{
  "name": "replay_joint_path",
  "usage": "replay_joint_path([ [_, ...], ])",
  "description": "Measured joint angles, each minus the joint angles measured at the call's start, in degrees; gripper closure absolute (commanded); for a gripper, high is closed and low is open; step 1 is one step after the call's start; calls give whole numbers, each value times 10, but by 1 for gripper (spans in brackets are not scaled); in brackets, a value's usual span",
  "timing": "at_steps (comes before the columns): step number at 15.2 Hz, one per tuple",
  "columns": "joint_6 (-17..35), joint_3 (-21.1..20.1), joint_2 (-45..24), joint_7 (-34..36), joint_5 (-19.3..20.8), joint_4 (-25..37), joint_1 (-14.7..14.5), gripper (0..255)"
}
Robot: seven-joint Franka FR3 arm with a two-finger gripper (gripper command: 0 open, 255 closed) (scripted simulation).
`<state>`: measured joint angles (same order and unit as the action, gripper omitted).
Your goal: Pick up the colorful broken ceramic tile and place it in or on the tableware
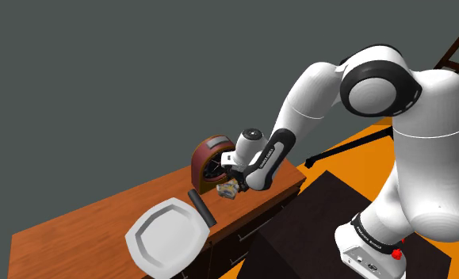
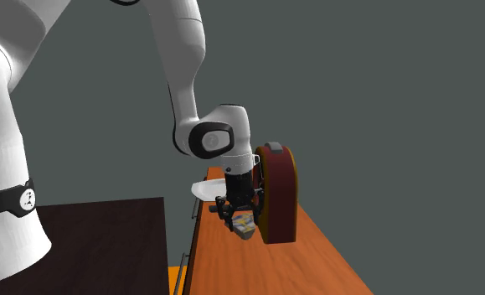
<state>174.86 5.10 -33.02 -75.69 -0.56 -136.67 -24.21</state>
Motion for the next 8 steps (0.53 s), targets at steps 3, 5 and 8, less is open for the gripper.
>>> replay_joint_path([
  [3, 12, -1, -1, -1, 1, -5, 0, 255],
  [5, -3, 2, 8, -1, 2, -10, -2, 255],
  [8, -24, 7, 32, 0, 3, -24, -4, 255],
])
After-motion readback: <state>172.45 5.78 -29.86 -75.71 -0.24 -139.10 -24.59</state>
